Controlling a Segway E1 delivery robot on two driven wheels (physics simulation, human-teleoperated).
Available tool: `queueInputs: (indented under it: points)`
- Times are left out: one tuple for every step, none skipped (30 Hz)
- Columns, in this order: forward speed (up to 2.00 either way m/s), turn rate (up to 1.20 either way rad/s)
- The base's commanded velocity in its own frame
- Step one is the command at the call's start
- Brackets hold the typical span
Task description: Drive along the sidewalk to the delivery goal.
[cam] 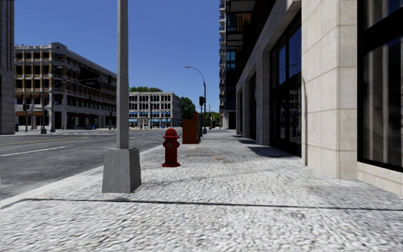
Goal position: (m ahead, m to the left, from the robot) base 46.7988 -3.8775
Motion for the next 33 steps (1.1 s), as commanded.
queueInputs:
  points:
    - [2.0, -0.84]
    - [2.0, 0.0]
    - [2.0, 0.0]
    - [2.0, 0.0]
    - [2.0, 0.0]
    - [2.0, 0.0]
    - [2.0, 0.0]
    - [2.0, 0.0]
    - [2.0, 0.0]
    - [2.0, 0.0]
    - [2.0, 0.0]
    - [2.0, 0.0]
    - [2.0, 0.0]
    - [2.0, 0.0]
    - [2.0, 0.0]
    - [2.0, 0.0]
    - [2.0, 0.0]
    - [2.0, 0.0]
    - [2.0, 0.0]
    - [2.0, 0.0]
    - [2.0, 0.0]
    - [2.0, 0.0]
    - [2.0, 0.0]
    - [2.0, 0.0]
    - [2.0, 0.0]
    - [2.0, 0.0]
    - [2.0, 0.0]
    - [2.0, 0.0]
    - [2.0, 0.0]
    - [2.0, 0.0]
    - [2.0, 0.0]
    - [2.0, 0.0]
    - [2.0, 0.0]
